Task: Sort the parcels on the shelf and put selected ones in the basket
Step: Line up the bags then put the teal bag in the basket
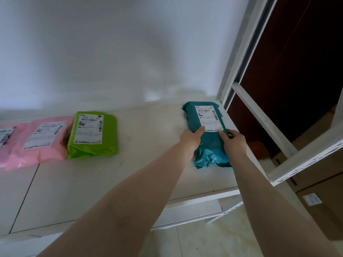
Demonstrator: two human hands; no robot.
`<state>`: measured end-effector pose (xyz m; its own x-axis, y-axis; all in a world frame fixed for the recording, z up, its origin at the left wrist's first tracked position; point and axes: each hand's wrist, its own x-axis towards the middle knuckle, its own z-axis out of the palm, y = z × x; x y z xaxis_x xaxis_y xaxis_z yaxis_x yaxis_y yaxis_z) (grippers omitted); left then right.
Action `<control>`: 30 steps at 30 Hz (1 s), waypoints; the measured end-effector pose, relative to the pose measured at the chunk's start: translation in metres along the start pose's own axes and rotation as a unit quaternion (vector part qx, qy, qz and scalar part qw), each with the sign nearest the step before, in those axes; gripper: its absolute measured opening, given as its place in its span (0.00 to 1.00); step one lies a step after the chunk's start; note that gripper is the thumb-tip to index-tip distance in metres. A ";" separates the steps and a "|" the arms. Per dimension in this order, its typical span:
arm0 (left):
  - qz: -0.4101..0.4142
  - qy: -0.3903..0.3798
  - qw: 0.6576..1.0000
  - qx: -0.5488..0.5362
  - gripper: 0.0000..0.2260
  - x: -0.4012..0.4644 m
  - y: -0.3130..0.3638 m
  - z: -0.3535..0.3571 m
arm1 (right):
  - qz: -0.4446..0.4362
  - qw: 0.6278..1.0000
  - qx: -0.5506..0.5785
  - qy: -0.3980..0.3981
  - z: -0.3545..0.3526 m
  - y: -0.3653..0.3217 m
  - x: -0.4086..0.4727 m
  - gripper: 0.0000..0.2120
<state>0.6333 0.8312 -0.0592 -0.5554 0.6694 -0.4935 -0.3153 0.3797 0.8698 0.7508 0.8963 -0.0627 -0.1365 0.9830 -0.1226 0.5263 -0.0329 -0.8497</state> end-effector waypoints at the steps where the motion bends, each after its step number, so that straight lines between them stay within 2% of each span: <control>1: 0.006 0.001 1.000 -0.014 0.26 0.001 -0.002 -0.004 | -0.008 1.000 0.004 0.000 0.004 -0.001 -0.005 0.20; 6: 0.034 0.051 0.997 -0.042 0.37 0.022 -0.021 -0.044 | -0.012 0.999 0.049 -0.022 0.040 -0.010 -0.033 0.19; 9: 0.050 0.094 0.994 -0.032 0.24 -0.011 -0.001 -0.083 | -0.017 0.996 0.083 -0.040 0.065 -0.024 -0.052 0.18; 11: 0.054 0.115 0.991 -0.035 0.20 -0.025 0.006 -0.111 | -0.030 0.991 0.124 -0.049 0.081 -0.039 -0.070 0.18; 14: 0.044 0.108 0.990 -0.080 0.22 -0.049 0.017 -0.157 | -0.049 0.980 0.185 -0.063 0.100 -0.062 -0.099 0.20; 18: 0.047 0.093 0.988 -0.114 0.27 -0.091 0.019 -0.224 | -0.010 0.961 0.241 -0.136 0.112 -0.087 -0.139 0.30; 23: 0.065 0.069 0.986 -0.136 0.30 -0.138 0.003 -0.284 | -0.014 0.929 0.278 -0.245 0.122 -0.109 -0.192 0.25; 30: 0.100 0.053 0.986 -0.121 0.29 -0.179 -0.008 -0.331 | -0.034 0.910 0.310 -0.274 0.130 -0.118 -0.247 0.27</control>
<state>0.4799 0.4971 0.0222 -0.6978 0.6407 -0.3203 -0.3582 0.0751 0.9306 0.6135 0.6336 0.0011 -0.6389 0.7542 -0.1518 -0.0500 -0.2376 -0.9701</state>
